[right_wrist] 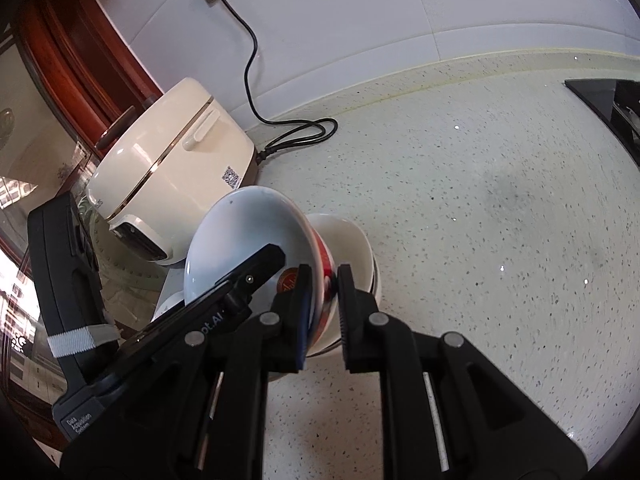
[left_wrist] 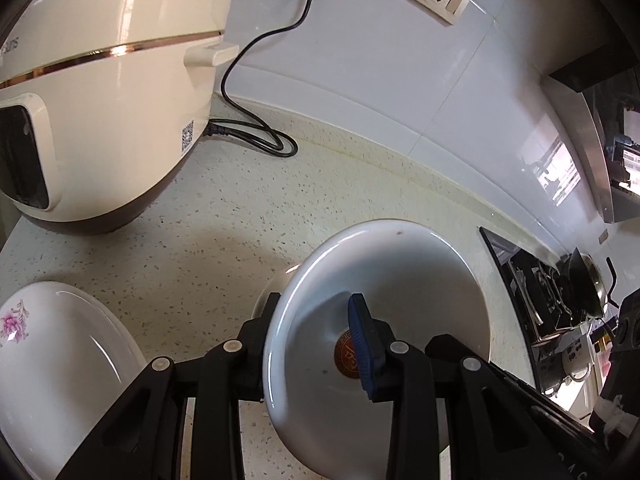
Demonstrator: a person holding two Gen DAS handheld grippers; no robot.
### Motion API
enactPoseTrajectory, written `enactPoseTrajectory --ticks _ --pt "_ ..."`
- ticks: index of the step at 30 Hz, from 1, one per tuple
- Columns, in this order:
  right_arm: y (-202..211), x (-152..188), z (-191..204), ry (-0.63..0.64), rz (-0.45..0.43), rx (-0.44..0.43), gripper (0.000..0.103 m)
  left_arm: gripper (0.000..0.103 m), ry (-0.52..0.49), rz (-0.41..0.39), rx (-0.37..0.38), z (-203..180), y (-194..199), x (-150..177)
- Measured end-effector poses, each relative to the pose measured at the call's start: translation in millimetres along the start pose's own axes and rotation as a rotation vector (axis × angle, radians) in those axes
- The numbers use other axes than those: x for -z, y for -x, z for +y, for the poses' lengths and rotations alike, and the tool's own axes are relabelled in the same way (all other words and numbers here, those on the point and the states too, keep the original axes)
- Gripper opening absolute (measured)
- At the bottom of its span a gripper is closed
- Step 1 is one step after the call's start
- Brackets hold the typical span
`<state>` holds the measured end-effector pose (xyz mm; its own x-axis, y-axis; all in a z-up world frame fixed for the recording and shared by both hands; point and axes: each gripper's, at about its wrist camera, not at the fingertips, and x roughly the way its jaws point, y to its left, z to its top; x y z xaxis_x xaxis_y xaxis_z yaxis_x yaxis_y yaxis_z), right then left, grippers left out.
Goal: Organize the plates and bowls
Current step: 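Lower the red-rimmed bowl into the flower-pattern bowl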
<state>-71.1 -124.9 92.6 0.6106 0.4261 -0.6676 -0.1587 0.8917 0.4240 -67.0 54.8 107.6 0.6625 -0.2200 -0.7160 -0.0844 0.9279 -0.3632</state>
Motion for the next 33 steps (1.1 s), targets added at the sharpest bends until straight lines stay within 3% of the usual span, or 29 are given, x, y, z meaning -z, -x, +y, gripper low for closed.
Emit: enactPoseTrajectory --ticks 10,21,28,29,31,33 --pt "-7 1 -2 -0.013 0.001 0.02 0.017 0.033 -0.017 0.009 0.009 3 -7 -3" --pt "-5 4 6 0.044 -0.047 0.098 0.022 0.036 -0.027 -0.023 0.029 6 -1 -2" --pt "-3 4 6 0.048 -0.059 0.108 0.024 0.039 -0.057 -0.039 -0.012 1 5 0" --pt "0 4 5 0.044 -0.068 0.101 0.024 0.042 -0.065 -0.06 -0.026 -1 9 1" --pt "7 4 3 0.034 -0.099 0.093 0.038 0.069 -0.086 -0.113 -0.069 -5 20 1" --pt "18 2 -3 0.011 -0.141 0.094 0.048 0.082 -0.085 -0.145 -0.072 -4 28 0"
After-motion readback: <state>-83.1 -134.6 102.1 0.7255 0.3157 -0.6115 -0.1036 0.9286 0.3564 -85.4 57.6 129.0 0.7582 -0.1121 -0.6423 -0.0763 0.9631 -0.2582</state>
